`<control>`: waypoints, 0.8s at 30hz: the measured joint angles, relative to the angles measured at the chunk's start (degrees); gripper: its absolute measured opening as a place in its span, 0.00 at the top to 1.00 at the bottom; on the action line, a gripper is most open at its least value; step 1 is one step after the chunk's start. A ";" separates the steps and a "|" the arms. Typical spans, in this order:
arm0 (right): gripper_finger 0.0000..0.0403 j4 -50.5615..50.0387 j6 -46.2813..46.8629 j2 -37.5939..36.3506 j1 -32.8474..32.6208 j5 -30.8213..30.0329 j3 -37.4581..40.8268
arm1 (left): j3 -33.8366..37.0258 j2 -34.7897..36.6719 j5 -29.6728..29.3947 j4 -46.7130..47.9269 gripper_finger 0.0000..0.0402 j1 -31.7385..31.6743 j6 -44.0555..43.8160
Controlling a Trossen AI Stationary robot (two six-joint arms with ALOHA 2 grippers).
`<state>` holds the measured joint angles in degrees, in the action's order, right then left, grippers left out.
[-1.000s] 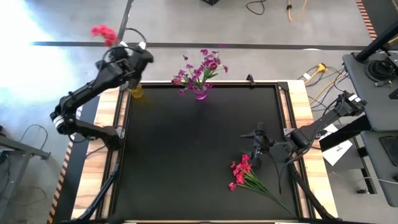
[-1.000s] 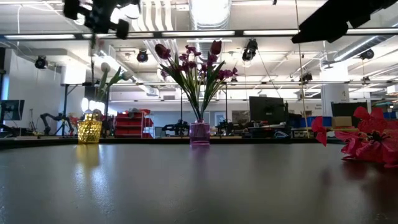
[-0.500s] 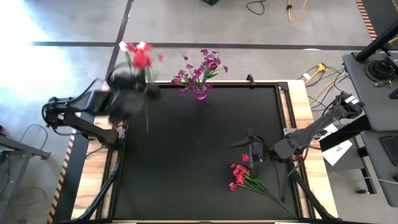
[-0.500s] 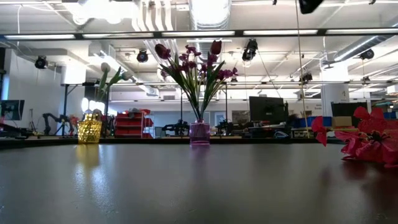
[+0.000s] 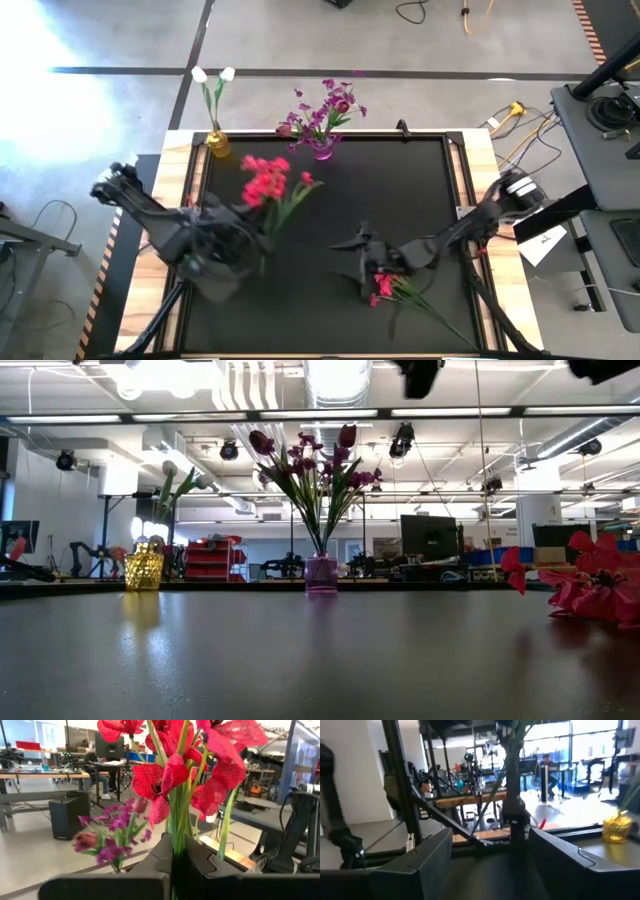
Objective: Sort flowers into vase by color
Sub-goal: Put the left red flowers into the yellow vase
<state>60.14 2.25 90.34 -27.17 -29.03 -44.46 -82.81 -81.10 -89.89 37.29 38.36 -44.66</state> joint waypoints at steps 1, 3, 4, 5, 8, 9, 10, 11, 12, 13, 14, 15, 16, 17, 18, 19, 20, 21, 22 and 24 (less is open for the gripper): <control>0.38 0.00 0.93 1.96 0.56 0.84 -1.44 | -0.58 -1.95 0.28 -1.28 1.00 -0.45 0.09; 0.39 -0.23 3.12 5.23 1.55 1.03 -3.85 | -2.27 -5.68 1.72 -3.97 1.00 -1.41 0.83; 0.40 -0.22 4.43 6.82 2.10 1.11 -5.06 | -3.36 -7.55 2.61 -4.59 1.00 -1.88 1.60; 0.41 -0.15 5.84 8.19 2.70 1.21 -6.14 | -4.71 -9.48 2.99 -4.81 1.00 -2.37 2.68; 0.44 -0.04 10.42 11.69 4.60 1.43 -8.86 | -9.20 -14.82 3.47 -4.74 1.00 -3.67 5.36; 0.44 0.06 11.10 12.56 5.19 2.25 -9.58 | -10.81 -16.45 3.63 -4.73 1.00 -4.09 6.34; 0.45 -0.17 11.88 13.30 5.66 2.88 -10.14 | -12.41 -17.85 3.65 -4.71 1.00 -4.45 7.33; 0.45 -0.12 12.74 14.09 6.12 3.54 -10.88 | -14.16 -19.28 3.67 -4.63 1.00 -4.68 8.52; 0.45 0.10 13.45 14.69 6.49 4.40 -11.51 | -15.87 -20.53 3.70 -4.27 1.00 -4.86 9.83; 0.45 0.17 13.95 15.02 6.84 5.11 -11.84 | -17.69 -21.76 3.85 -4.00 1.00 -5.03 11.00; 0.45 0.20 14.49 15.29 7.09 5.48 -12.09 | -19.51 -22.89 3.96 -3.50 1.00 -5.13 11.77; 0.45 0.53 14.55 15.56 7.25 5.52 -12.35 | -21.24 -23.81 3.99 -2.60 1.00 -5.14 12.36; 0.45 0.96 14.42 15.65 7.34 5.65 -12.39 | -22.96 -24.70 4.05 -1.65 1.00 -5.14 12.91; 0.45 1.19 14.09 15.63 7.35 6.28 -12.31 | -24.59 -25.49 4.02 -0.58 1.00 -5.14 13.21; 0.45 1.73 13.51 15.60 7.39 7.87 -12.25 | -26.12 -26.05 3.99 1.00 1.00 -5.14 13.32; 0.45 1.90 13.04 15.43 7.42 10.18 -12.22 | -27.46 -26.62 3.97 2.66 1.00 -5.17 13.29; 0.45 1.80 12.55 14.98 7.40 12.36 -11.98 | -28.67 -27.04 3.94 4.02 1.00 -5.19 13.19; 0.45 1.77 12.22 14.66 7.33 13.82 -11.80 | -29.76 -27.33 3.94 5.34 1.00 -5.21 12.68; 0.45 1.91 12.23 14.47 7.20 14.39 -11.79 | -30.61 -27.52 3.96 6.38 1.00 -5.26 11.69; 0.45 1.96 12.12 14.24 7.10 14.65 -11.66 | -31.77 -27.85 3.90 6.83 1.00 -5.54 10.52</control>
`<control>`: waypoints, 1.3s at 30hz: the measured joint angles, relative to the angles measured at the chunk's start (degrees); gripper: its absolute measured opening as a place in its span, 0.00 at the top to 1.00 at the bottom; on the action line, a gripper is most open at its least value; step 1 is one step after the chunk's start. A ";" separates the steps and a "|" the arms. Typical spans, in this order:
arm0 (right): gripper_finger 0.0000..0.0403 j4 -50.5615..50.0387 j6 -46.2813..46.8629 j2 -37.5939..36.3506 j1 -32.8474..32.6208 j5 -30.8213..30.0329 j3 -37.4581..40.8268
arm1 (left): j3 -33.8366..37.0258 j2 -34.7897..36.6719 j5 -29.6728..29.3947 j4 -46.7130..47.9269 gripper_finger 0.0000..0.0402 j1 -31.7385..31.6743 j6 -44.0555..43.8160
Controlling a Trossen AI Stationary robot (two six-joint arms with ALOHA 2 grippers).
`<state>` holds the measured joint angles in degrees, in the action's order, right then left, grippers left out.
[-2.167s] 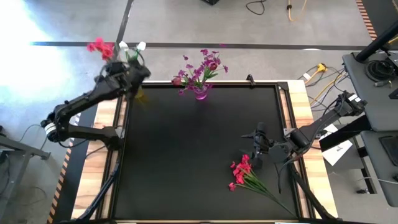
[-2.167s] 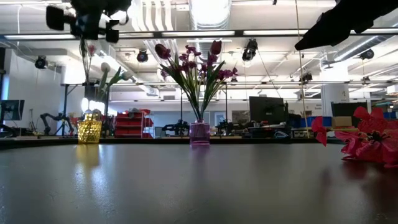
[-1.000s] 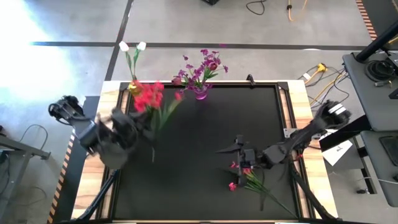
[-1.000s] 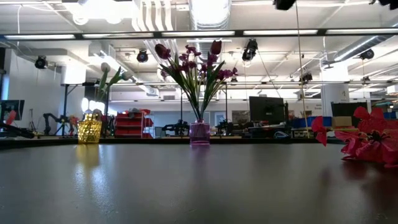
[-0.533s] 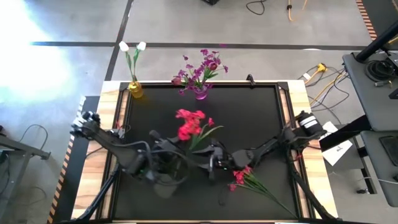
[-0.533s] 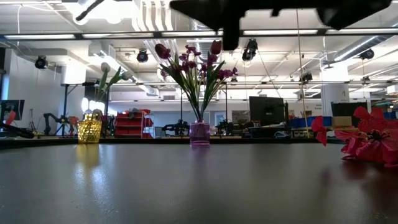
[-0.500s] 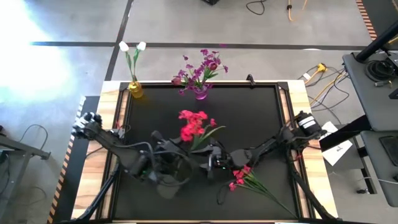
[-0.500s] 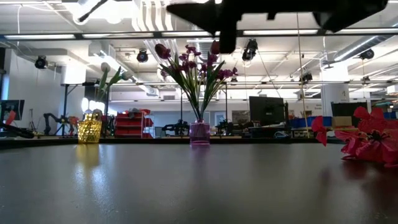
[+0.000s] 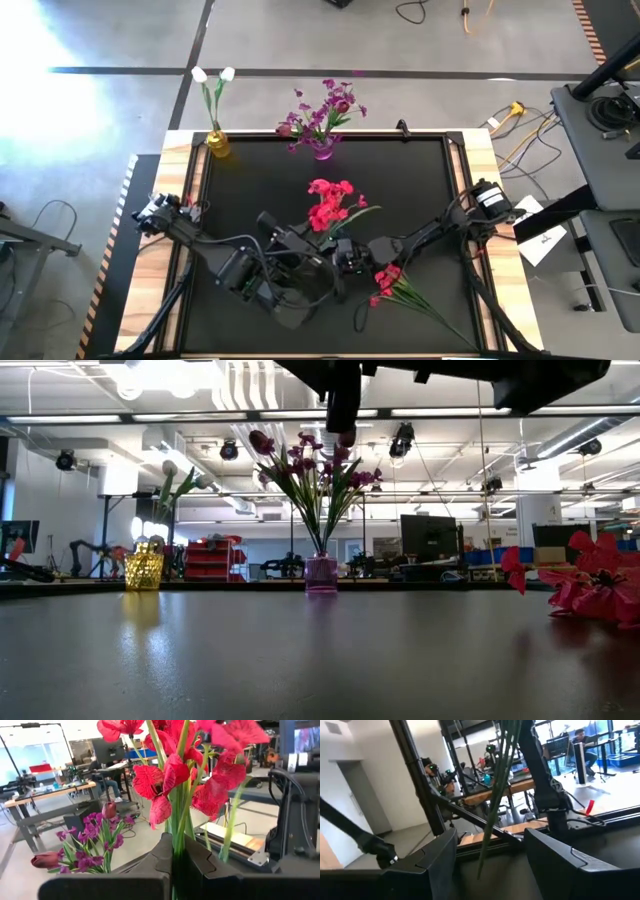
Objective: Sort flowers into vase by color
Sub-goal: Put the left red flowers into the yellow vase
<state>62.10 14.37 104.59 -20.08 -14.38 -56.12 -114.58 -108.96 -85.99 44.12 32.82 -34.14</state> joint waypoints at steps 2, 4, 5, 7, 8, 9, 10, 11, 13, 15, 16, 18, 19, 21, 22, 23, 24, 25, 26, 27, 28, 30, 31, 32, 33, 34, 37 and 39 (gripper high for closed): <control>0.45 0.31 0.00 -0.03 0.09 -0.06 0.01 | -0.22 -0.16 -0.02 -0.01 1.00 -0.31 -0.49; 0.44 0.77 0.00 -0.04 0.27 -0.17 -0.39 | 0.11 -0.37 0.04 -0.09 1.00 -0.76 -1.88; 0.44 0.84 0.00 -0.12 0.35 -0.21 -0.72 | 0.40 -0.43 0.09 -0.03 1.00 -1.04 -2.37; 0.43 0.99 -0.39 -0.12 0.50 -0.19 -1.44 | 0.73 -0.51 1.10 -0.11 1.00 -1.52 -3.41; 0.44 0.97 -0.89 -0.12 0.52 -0.19 -1.78 | 0.78 -0.51 1.70 -0.18 1.00 -1.71 -3.88; 0.45 0.95 -1.68 -0.12 0.52 -0.18 -2.00 | 0.82 -0.51 1.89 -0.22 1.00 -1.90 -4.04; 0.47 0.91 -2.06 -0.14 0.50 -0.18 -2.12 | 0.84 -0.51 2.01 -0.27 1.00 -2.03 -4.06; 0.49 0.87 -2.35 -0.14 0.50 -0.19 -2.25 | 0.85 -0.51 2.02 -0.35 1.00 -2.18 -4.03; 0.57 0.84 -2.38 -0.15 0.50 -0.28 -2.29 | 0.87 -0.51 2.08 -0.36 1.00 -2.22 -3.98; 0.69 0.84 -2.38 -0.21 0.50 -0.64 -2.11 | 0.87 -0.49 2.16 -0.37 1.00 -2.21 -3.69; 0.75 0.84 -2.38 -0.23 0.50 -0.72 -1.97 | 0.87 -0.44 2.16 -0.35 1.00 -2.21 -3.50; 0.90 0.66 -2.42 -0.23 0.61 -1.46 -1.87 | 0.87 -0.36 2.31 -0.37 1.00 -2.19 -2.83; 0.93 0.32 -2.70 -0.23 0.61 -1.91 -1.82 | 0.87 -0.30 2.86 -0.39 1.00 -2.17 -2.42; 0.95 -1.94 -2.95 -0.70 0.65 -2.23 -1.79 | 0.87 -0.15 4.89 -0.28 1.00 -2.17 -1.71; 0.96 -4.07 -3.00 -1.35 0.73 -2.28 -1.79 | 0.89 -0.07 6.21 -0.19 1.00 -2.18 -1.06; 0.97 -6.26 -2.99 -2.07 0.84 -2.28 -1.77 | 0.89 0.04 7.23 -0.08 1.00 -2.19 -0.79; 0.97 -8.85 -2.99 -3.00 0.96 -2.24 -1.77 | 0.89 0.28 8.15 0.35 0.99 -2.19 -0.77; 0.97 -11.95 -3.02 -4.20 1.01 -2.22 -1.77 | 0.89 0.54 9.23 1.02 0.98 -2.19 -0.71; 0.97 -15.11 -3.01 -5.42 1.01 -2.28 -1.75 | 0.91 0.92 10.55 1.56 0.97 -2.19 -0.71; 0.97 -17.88 -3.01 -6.59 1.01 -2.55 -1.73 | 0.91 1.34 11.82 2.30 0.95 -2.21 -0.88; 0.97 -20.44 -3.10 -7.83 0.98 -3.26 -1.55 | 0.91 1.96 13.31 3.19 0.92 -2.25 -0.93; 0.97 -24.49 -3.90 -10.28 0.98 -4.26 -0.73 | 0.91 2.92 16.25 4.97 0.87 -2.36 -1.02; 0.97 -25.73 -4.20 -11.45 0.98 -4.94 -0.23 | 0.91 3.43 17.64 6.21 0.84 -2.36 -1.20; 0.97 -26.88 -4.53 -12.66 0.98 -5.21 0.57 | 1.04 4.01 18.88 7.28 0.81 -2.40 -1.41; 0.97 -27.74 -4.57 -13.85 0.98 -5.23 1.44 | 1.24 4.56 19.65 7.91 0.78 -2.44 -1.83; 0.97 -28.11 -4.66 -14.84 0.98 -5.21 2.27 | 1.59 5.11 19.79 8.62 0.75 -2.45 -2.55; 0.97 -30.86 -5.25 -18.05 0.94 -5.17 5.13 | 2.85 5.82 21.92 9.67 0.68 -2.65 -2.53; 0.97 -30.88 -5.28 -19.84 0.85 -5.14 7.35 | 4.59 5.82 23.94 9.40 0.66 -2.67 -0.70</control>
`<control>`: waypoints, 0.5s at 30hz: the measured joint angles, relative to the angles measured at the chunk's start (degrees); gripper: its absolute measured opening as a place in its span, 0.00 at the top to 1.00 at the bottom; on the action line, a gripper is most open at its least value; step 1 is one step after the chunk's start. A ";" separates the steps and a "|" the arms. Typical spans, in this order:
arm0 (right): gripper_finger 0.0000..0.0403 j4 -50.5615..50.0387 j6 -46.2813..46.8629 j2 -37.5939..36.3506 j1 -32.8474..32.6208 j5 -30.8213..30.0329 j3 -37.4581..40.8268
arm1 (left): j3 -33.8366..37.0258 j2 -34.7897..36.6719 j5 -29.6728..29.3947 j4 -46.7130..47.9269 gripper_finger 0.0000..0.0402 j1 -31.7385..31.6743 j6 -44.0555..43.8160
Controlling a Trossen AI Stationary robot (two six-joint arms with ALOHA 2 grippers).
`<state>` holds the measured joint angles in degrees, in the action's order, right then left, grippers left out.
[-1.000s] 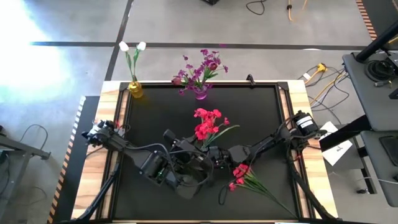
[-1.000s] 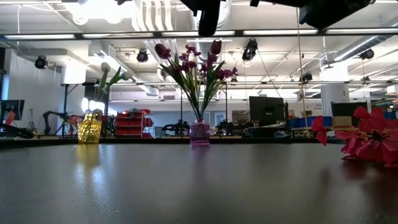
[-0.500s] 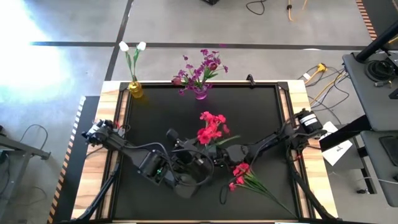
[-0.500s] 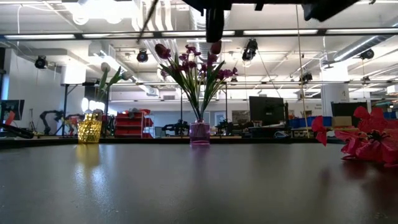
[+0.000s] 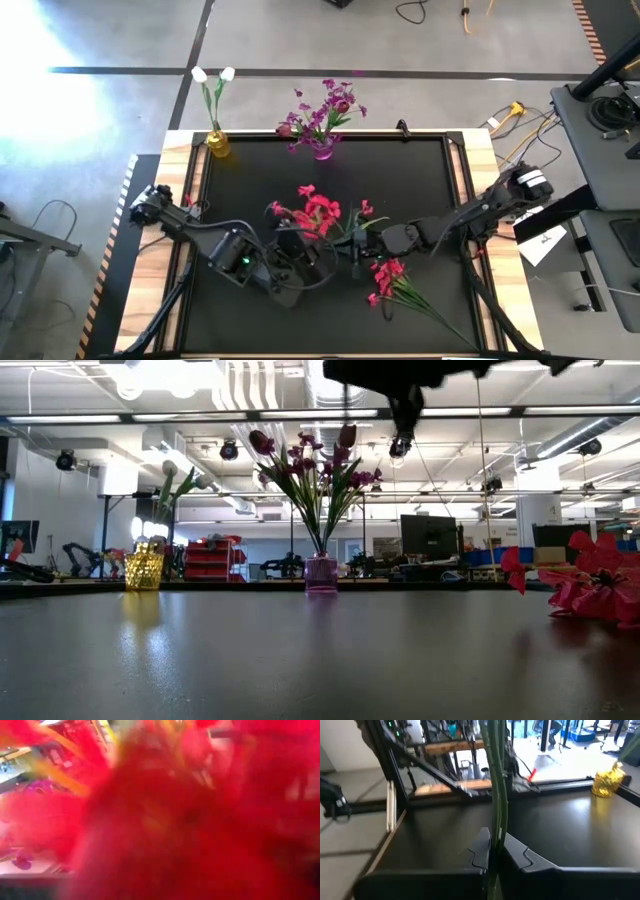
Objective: Sort flowers into vase by color
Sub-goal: Put the left red flowers into the yellow vase
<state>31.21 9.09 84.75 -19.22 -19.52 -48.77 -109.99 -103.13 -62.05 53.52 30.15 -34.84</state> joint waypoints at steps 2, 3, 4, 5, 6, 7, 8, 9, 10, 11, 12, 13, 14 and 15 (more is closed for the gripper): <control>0.97 -0.64 0.01 -2.01 -0.02 -0.01 2.38 | 2.48 0.00 1.58 -1.12 0.64 -0.11 1.13; 0.97 -0.69 0.10 -3.05 0.00 -0.01 3.41 | 3.65 0.01 2.19 -1.66 0.64 -0.18 1.16; 0.97 -1.02 0.25 -4.10 0.00 -0.01 4.59 | 4.84 0.08 2.97 -2.71 0.64 -0.30 1.13; 0.97 -1.07 0.25 -4.84 0.00 -0.04 5.57 | 6.08 0.36 3.46 -4.50 0.64 -0.36 1.14; 0.97 -0.99 0.25 -5.38 0.00 -0.03 6.26 | 7.30 0.69 4.00 -6.05 0.64 -0.44 1.46; 0.97 -0.93 0.25 -5.92 -0.02 -0.01 7.10 | 8.54 0.93 4.64 -8.11 0.64 -0.67 2.32; 0.97 -0.99 0.26 -6.35 0.00 -0.03 7.85 | 9.92 1.31 5.04 -11.16 0.64 -0.90 3.73; 0.97 -0.94 0.25 -6.64 0.00 -0.02 8.32 | 11.56 1.90 6.03 -14.10 0.64 -1.03 5.34; 0.97 -0.79 0.25 -6.84 0.00 -0.02 8.71 | 13.41 2.39 7.23 -17.02 0.64 -1.19 7.32; 0.97 -0.72 0.25 -6.94 0.00 -0.03 9.04 | 15.43 2.96 8.90 -21.14 0.64 -1.68 9.70; 0.97 -0.75 0.25 -7.04 0.00 -0.02 9.38 | 17.51 3.64 11.86 -25.83 0.64 -2.16 12.24; 0.97 -0.97 0.17 -7.06 0.00 -0.03 9.66 | 19.83 4.46 14.81 -29.64 0.64 -2.69 14.40; 0.97 -0.94 0.03 -7.01 0.00 -0.03 9.88 | 22.24 5.20 16.98 -33.68 0.64 -3.36 16.51; 0.97 -0.87 -0.05 -7.02 0.00 -0.03 10.16 | 24.66 5.90 18.45 -38.34 0.64 -4.00 18.12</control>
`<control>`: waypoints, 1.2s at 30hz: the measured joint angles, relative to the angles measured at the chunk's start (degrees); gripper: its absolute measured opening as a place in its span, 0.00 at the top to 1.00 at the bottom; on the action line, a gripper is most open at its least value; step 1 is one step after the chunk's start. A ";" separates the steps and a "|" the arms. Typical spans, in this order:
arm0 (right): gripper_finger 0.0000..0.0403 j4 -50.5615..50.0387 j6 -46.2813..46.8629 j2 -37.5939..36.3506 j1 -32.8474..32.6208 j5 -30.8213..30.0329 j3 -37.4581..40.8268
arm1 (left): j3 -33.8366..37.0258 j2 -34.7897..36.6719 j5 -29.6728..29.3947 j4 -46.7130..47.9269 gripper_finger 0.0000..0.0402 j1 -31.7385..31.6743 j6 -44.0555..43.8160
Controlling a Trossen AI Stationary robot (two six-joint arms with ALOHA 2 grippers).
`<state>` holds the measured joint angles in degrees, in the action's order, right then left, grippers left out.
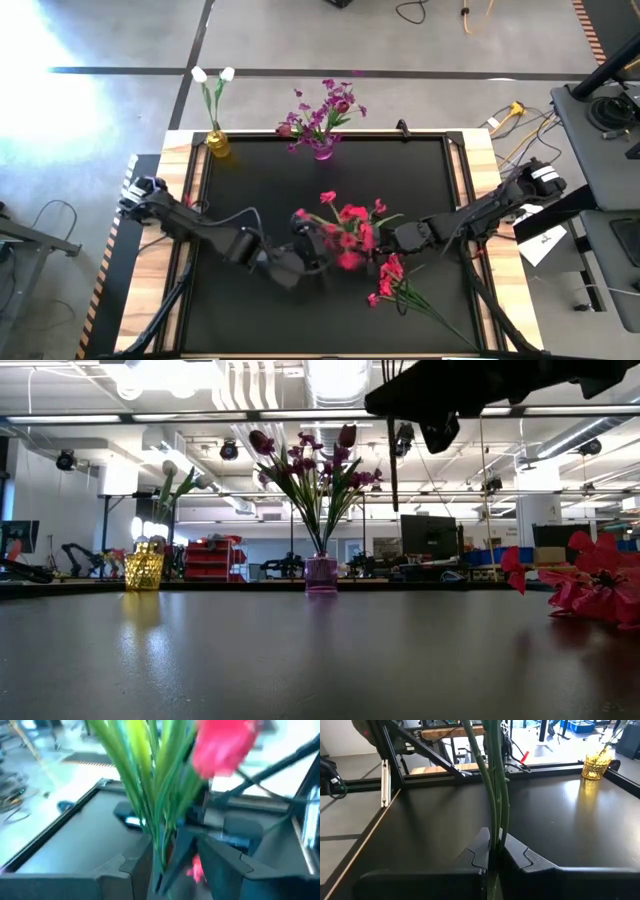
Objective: Sort flowers into vase by color
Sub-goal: Put the left red flowers into the yellow vase
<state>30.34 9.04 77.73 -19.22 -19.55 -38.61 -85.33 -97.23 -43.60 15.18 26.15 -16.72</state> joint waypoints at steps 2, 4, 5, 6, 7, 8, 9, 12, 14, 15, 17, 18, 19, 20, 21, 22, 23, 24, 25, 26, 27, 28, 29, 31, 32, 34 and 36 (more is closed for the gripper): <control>0.97 -0.11 0.07 -0.28 -0.02 -0.02 0.56 | 5.01 1.62 1.60 -6.52 0.64 -1.35 2.17; 0.97 0.04 0.32 -0.77 -0.02 0.00 1.19 | 9.78 2.72 4.54 -13.82 0.64 -2.60 4.72; 0.97 -0.20 0.32 -1.10 -0.02 -0.04 1.60 | 12.37 3.05 6.90 -17.97 0.64 -3.14 6.71; 0.97 -0.08 0.33 -1.31 -0.02 -0.05 1.77 | 14.70 3.29 8.80 -21.87 0.64 -3.53 9.20; 0.97 0.01 0.33 -1.63 -0.01 -0.04 1.97 | 16.83 3.32 10.27 -25.73 0.64 -3.85 11.21; 0.97 -0.16 0.34 -2.08 -0.02 -0.08 2.26 | 18.74 3.32 10.79 -29.01 0.64 -4.15 12.77; 0.97 -0.21 0.33 -2.41 -0.02 -0.15 2.33 | 20.40 3.37 10.65 -31.65 0.64 -4.49 13.79; 0.97 0.08 -0.07 -3.40 0.00 -0.17 2.31 | 23.77 3.36 11.93 -38.13 0.64 -6.12 14.54; 0.97 0.55 -1.26 -3.55 0.12 -0.17 2.29 | 24.76 2.71 14.49 -41.95 0.64 -7.26 14.64; 0.97 0.57 -2.12 -3.55 0.13 -0.17 2.29 | 24.78 2.06 15.38 -43.46 0.64 -7.77 14.70; 0.97 1.38 -3.78 -3.32 0.13 -0.13 2.29 | 24.40 0.98 16.03 -44.31 0.64 -8.68 14.65; 0.97 1.94 -4.29 -3.10 0.13 -0.08 2.31 | 23.94 0.41 16.15 -44.70 0.64 -9.18 14.49; 0.97 1.88 -4.65 -3.03 0.13 -0.04 2.29 | 23.47 -0.07 16.43 -44.79 0.64 -9.60 14.42; 0.97 1.55 -4.62 -3.03 0.13 -0.07 2.31 | 23.26 -0.44 17.45 -44.77 0.64 -10.05 14.39; 0.97 1.42 -4.54 -3.03 0.13 -0.09 2.31 | 22.99 -0.76 19.26 -44.90 0.64 -10.43 14.52; 0.97 1.44 -4.37 -3.03 0.13 -0.08 2.31 | 22.74 -0.96 21.46 -44.85 0.64 -10.69 14.70; 0.97 1.51 -4.26 -3.03 0.13 -0.07 2.31 | 22.60 -1.05 23.45 -44.71 0.64 -10.88 14.79; 0.97 1.51 -4.19 -3.03 0.13 -0.06 2.31 | 22.38 -1.09 24.78 -44.65 0.64 -10.95 15.06; 0.97 1.47 -4.19 -3.03 0.13 -0.04 2.31 | 22.10 -1.09 25.25 -44.73 0.64 -10.94 15.21; 0.97 1.46 -4.19 -3.04 0.13 -0.03 2.31 | 21.88 -1.09 25.29 -44.86 0.64 -10.94 15.50; 0.97 1.50 -4.18 -3.03 0.13 -0.02 2.31 | 21.64 -1.09 25.37 -44.72 0.64 -10.93 15.89; 0.97 1.49 -4.18 -3.03 0.13 -0.02 2.31 | 21.36 -1.09 25.36 -44.27 0.64 -10.95 16.42; 0.97 1.47 -4.19 -3.03 0.13 -0.01 2.31 | 21.19 -1.09 25.34 -43.77 0.64 -10.97 16.95; 0.97 1.38 -4.13 -3.03 0.13 0.00 2.31 | 21.04 -1.09 25.30 -43.28 0.64 -11.06 17.82; 0.97 1.26 -4.06 -3.03 0.13 0.00 2.31 | 20.84 -1.09 25.28 -43.30 0.65 -11.12 18.18; 0.97 1.25 -3.72 -3.01 0.13 0.02 2.31 | 20.56 -1.09 25.21 -43.37 0.67 -11.32 18.36; 0.97 1.27 -3.63 -3.01 0.13 0.01 2.31 | 20.42 -1.09 25.22 -43.46 0.71 -11.50 18.37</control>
<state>31.62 5.41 74.72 -19.09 -19.54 -36.29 -64.90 -98.32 -18.38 -28.28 14.65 1.65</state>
